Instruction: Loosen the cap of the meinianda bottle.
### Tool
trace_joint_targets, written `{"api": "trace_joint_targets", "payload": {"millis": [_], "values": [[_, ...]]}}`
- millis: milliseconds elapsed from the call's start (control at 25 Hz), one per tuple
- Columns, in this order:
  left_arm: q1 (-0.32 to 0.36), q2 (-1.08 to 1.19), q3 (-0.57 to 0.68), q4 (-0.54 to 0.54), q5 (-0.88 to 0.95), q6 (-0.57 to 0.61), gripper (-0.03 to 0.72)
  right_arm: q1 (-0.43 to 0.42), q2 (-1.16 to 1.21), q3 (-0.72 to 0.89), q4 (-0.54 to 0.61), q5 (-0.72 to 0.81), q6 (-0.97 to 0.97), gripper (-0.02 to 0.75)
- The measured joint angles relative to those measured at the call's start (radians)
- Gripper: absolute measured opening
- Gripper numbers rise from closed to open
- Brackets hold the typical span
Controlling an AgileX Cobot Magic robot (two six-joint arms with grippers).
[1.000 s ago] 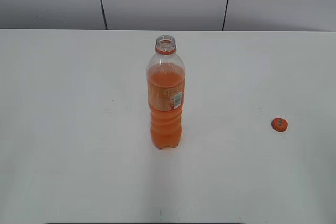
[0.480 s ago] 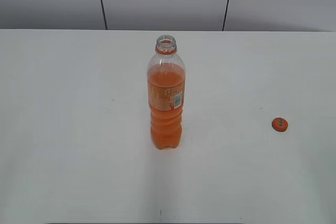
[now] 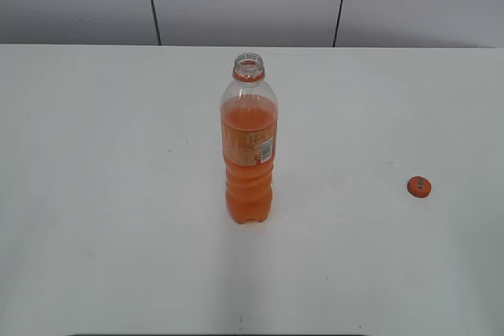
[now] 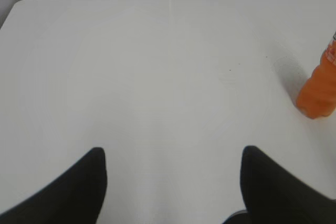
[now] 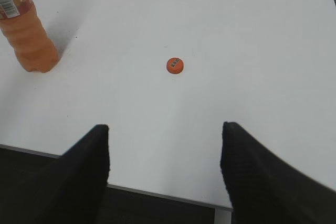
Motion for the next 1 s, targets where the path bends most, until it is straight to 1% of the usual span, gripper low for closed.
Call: {"api": "trace_joint_targets", "payload": {"millis": [120, 360, 1000], "values": [[0.013, 0.000, 0.000, 0.000, 0.000, 0.000, 0.489, 0.000, 0.000, 0.000, 0.000, -0.001, -0.002, 0.498], [0.094, 0.000, 0.000, -0.024, -0.001, 0.000, 0.489, 0.000, 0.000, 0.000, 0.000, -0.002, -0.002, 0.498], [0.098, 0.000, 0.000, -0.027, -0.002, 0.000, 0.489, 0.000, 0.000, 0.000, 0.001, -0.004, -0.001, 0.498]]}}
